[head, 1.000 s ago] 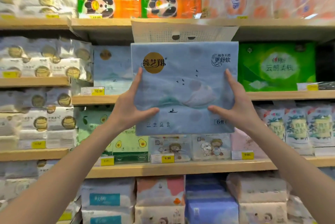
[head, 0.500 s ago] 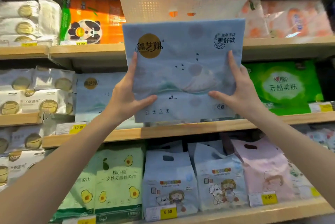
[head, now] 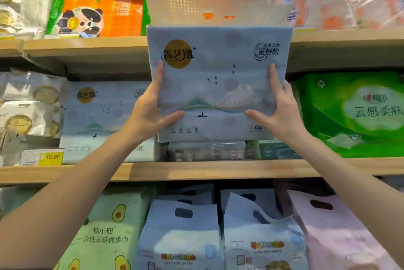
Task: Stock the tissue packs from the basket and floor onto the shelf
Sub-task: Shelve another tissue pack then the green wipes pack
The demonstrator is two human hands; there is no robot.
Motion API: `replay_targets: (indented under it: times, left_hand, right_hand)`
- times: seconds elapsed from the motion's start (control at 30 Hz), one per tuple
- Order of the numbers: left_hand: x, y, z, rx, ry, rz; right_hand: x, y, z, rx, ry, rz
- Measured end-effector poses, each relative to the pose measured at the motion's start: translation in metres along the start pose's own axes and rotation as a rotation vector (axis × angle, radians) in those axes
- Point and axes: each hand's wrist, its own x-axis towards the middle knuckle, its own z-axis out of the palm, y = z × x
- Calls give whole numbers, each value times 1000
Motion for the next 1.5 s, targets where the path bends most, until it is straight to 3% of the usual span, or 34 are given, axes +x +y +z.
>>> replay_targets:
  times: [0.23,0.5,0.83,1.5]
  left_hand:
    - [-17,-18,27,-29,-52,-50]
    - [-22,-35,44,15,-180,-270]
    - [-2,-44,44,137,-371,-473]
    - [8,-74,60,180,-462,-583]
  right_hand:
    - [-14,24,21,48,-25,42]
    - [-9,45,33,-49,-284,194]
    - [18,49,33,-299,-581,239]
    - [22,66,58,-345,-699,236]
